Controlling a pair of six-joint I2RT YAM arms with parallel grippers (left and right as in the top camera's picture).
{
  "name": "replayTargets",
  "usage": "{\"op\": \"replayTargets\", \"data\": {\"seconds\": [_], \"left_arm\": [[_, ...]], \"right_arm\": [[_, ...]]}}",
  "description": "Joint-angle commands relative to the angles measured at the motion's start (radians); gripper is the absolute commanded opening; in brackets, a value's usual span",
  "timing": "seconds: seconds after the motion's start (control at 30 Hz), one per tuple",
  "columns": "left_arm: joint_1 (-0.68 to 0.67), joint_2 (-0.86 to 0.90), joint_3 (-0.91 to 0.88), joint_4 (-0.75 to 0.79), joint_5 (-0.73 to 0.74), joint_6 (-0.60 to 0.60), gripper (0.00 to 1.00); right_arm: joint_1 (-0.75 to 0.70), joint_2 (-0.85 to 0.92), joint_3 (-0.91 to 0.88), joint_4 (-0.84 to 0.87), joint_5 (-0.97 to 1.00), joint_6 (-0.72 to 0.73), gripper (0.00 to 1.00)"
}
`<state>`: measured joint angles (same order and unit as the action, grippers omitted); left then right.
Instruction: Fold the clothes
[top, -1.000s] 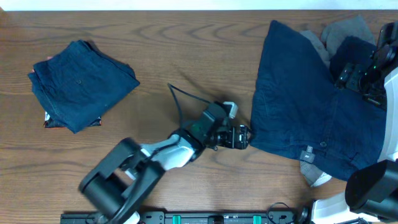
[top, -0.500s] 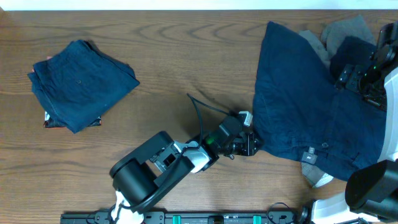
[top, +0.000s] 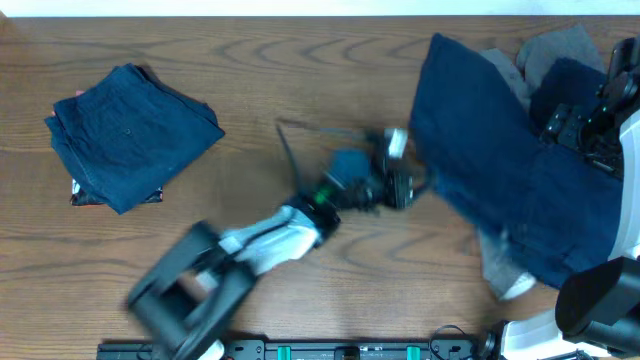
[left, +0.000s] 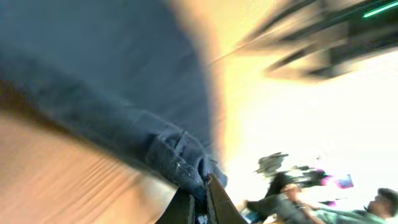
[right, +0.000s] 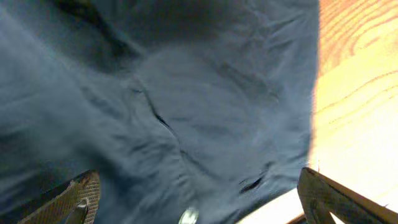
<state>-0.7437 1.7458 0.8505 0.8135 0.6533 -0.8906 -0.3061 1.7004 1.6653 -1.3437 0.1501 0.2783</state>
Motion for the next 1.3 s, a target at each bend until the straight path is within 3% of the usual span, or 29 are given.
{"op": "replayTargets", "data": {"seconds": [0.0, 0.1, 0.2, 0.4, 0.63, 0.8, 0.83, 0.87, 0.93, 0.97, 1.0, 1.17, 1.27], "left_arm": [[0.093, -0.217, 0.095, 0.018, 0.117, -0.002, 0.06], [0.223, -0.324, 0.104, 0.000, 0.104, 0.029, 0.06], [0.385, -0.369, 0.104, -0.142, 0.087, 0.039, 0.06], [0.604, -0.293, 0.104, -0.427, 0.036, 0.274, 0.06], [0.774, -0.174, 0.122, -0.246, 0.034, 0.261, 0.06], [0.848, -0.165, 0.149, -0.288, 0.019, 0.262, 0.06], [0.858, -0.165, 0.149, -0.320, 0.021, 0.261, 0.16], [0.863, -0.165, 0.149, -0.377, 0.034, 0.260, 0.42], [0.860, -0.165, 0.149, -0.522, 0.093, 0.262, 0.83], [0.853, -0.165, 0.149, -0.612, 0.113, 0.269, 0.93], [0.843, -0.165, 0.149, -0.706, 0.128, 0.283, 0.98], [0.752, -0.165, 0.144, -1.225, 0.143, 0.427, 0.98], [0.668, -0.165, 0.108, -1.365, 0.143, 0.464, 0.98]], "right_arm": [[-0.025, -0.023, 0.004, -0.003, 0.002, -0.003, 0.99], [-0.029, -0.023, 0.004, -0.008, 0.002, -0.006, 0.99], [-0.027, -0.023, 0.004, -0.011, -0.001, -0.011, 0.99], [-0.027, -0.023, 0.003, -0.012, -0.036, -0.033, 0.99], [-0.027, -0.023, 0.003, -0.023, -0.058, -0.065, 0.99], [-0.027, -0.023, 0.002, -0.027, -0.058, -0.067, 0.99], [-0.027, -0.023, 0.002, -0.028, -0.057, -0.068, 0.99], [-0.027, -0.023, 0.002, -0.029, -0.058, -0.071, 0.99], [-0.027, -0.023, 0.002, -0.029, -0.058, -0.071, 0.99], [-0.027, -0.023, 0.002, -0.029, -0.064, -0.079, 0.99], [-0.027, -0.023, 0.002, -0.025, -0.083, -0.103, 0.99], [-0.027, -0.023, -0.017, 0.010, -0.135, -0.153, 0.99], [-0.027, -0.023, -0.040, 0.037, -0.146, -0.153, 0.99]]}}
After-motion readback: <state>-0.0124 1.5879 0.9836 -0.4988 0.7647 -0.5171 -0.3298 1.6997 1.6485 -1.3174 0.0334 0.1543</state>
